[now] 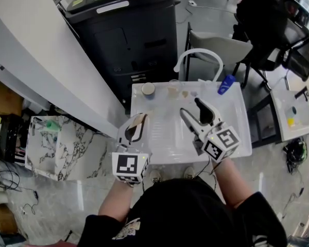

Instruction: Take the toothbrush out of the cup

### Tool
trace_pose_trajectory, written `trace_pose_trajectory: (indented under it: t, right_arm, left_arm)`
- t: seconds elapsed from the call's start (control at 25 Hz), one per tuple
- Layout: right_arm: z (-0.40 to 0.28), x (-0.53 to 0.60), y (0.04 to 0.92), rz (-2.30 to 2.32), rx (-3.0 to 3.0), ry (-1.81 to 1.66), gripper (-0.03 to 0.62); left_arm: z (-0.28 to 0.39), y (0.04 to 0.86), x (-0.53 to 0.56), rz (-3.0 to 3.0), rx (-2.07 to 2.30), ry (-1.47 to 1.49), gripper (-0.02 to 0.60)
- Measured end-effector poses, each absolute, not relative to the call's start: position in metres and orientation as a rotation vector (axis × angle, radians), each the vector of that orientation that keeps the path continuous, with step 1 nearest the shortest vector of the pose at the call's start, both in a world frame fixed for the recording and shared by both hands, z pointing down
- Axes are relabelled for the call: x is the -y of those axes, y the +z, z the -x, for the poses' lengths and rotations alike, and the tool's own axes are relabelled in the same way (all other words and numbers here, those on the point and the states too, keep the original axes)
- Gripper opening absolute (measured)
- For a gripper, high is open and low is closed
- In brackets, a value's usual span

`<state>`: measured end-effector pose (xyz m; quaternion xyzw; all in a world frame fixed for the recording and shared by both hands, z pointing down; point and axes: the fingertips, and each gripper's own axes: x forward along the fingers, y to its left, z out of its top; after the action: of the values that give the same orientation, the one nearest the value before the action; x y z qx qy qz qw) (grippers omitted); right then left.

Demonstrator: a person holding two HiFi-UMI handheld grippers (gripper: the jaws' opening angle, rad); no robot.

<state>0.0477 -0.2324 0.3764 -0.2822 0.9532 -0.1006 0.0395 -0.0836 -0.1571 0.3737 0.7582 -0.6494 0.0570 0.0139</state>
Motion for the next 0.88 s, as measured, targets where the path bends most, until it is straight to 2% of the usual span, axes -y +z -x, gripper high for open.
trace_pose_trajectory:
  t: [0.88]
  right_arm:
    - [-0.037,0.251,0.381,0.822,-3.030,-0.144,0.273]
  left_arm:
    - [0.078,0.382,0.143,-2.327,2.010,0.173,0.043]
